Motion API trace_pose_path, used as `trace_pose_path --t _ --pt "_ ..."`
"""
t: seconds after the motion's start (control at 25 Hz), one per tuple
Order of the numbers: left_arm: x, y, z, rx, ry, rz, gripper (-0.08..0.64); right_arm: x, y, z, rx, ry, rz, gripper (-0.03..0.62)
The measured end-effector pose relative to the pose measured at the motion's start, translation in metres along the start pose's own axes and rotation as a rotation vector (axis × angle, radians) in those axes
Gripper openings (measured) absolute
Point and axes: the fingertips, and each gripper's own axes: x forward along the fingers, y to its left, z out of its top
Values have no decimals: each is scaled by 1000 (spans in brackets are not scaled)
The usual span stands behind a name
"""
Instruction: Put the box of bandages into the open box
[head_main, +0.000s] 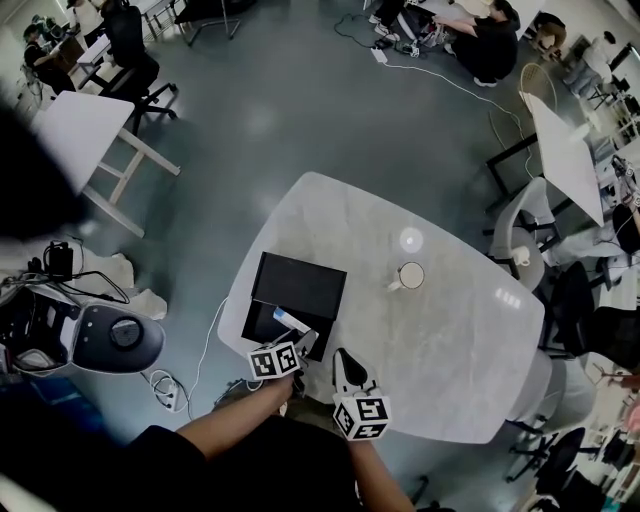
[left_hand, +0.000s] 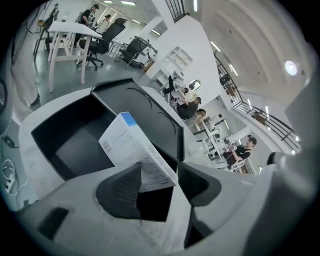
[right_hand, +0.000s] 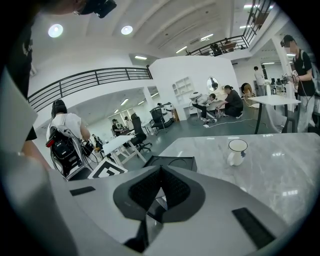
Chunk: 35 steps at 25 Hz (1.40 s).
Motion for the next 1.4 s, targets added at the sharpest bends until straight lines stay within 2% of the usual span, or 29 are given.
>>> trace_pose_path --t 0.36,0.8,0.96,1.08,1.12,1.28,1.4 --pt "15 2 13 53 8 48 178 -4 -14 -4 17 1 -26 12" --pt "18 2 25 126 -10 63 162 -5 -23 1 17 -12 -35 12" --pt "6 -3 25 182 -23 63 104 -8 -26 5 10 -40 -48 12" --pt "-7 -5 20 161 -13 56 73 -13 -27 7 6 -62 -63 12" --pt "-12 -7 19 173 -13 51 64 -15 -26 7 7 -67 -68 12" --pt "-38 -14 15 304 -31 41 32 -30 -18 5 -7 -95 -85 12" --pt "-66 -23 22 408 -92 20 25 -42 -6 5 -28 -117 -100 12"
